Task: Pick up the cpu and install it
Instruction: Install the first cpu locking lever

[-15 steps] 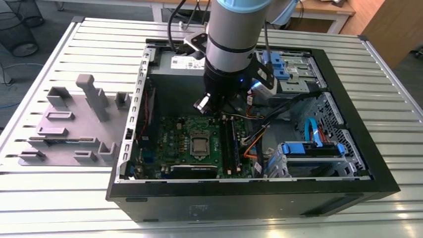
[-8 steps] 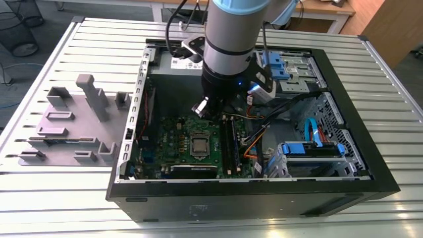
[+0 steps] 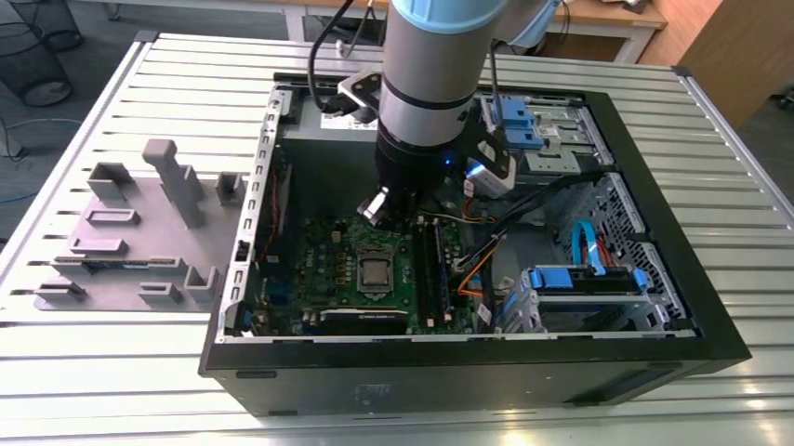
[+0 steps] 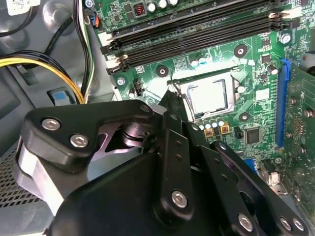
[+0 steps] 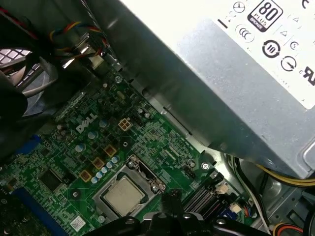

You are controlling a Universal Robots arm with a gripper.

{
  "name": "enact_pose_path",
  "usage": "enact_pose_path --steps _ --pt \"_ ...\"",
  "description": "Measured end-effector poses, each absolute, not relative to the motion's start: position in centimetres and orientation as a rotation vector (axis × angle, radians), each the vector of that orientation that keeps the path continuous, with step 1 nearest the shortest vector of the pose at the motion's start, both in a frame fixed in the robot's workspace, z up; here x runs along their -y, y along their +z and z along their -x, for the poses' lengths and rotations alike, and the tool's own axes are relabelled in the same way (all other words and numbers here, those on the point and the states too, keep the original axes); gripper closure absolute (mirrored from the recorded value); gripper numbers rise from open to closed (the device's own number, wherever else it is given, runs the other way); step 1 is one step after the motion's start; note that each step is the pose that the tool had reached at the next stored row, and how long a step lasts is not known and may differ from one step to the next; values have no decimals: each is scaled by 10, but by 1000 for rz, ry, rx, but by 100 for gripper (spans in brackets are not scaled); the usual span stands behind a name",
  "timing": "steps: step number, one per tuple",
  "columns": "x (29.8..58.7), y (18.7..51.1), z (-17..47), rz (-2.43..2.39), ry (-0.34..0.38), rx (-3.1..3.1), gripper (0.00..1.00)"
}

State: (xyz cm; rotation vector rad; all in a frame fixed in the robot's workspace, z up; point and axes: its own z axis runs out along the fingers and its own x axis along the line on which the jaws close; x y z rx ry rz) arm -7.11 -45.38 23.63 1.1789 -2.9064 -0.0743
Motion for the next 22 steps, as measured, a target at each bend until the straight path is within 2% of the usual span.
enact_pose_path --steps 22 --pt "455 222 72 -1055 48 2926 90"
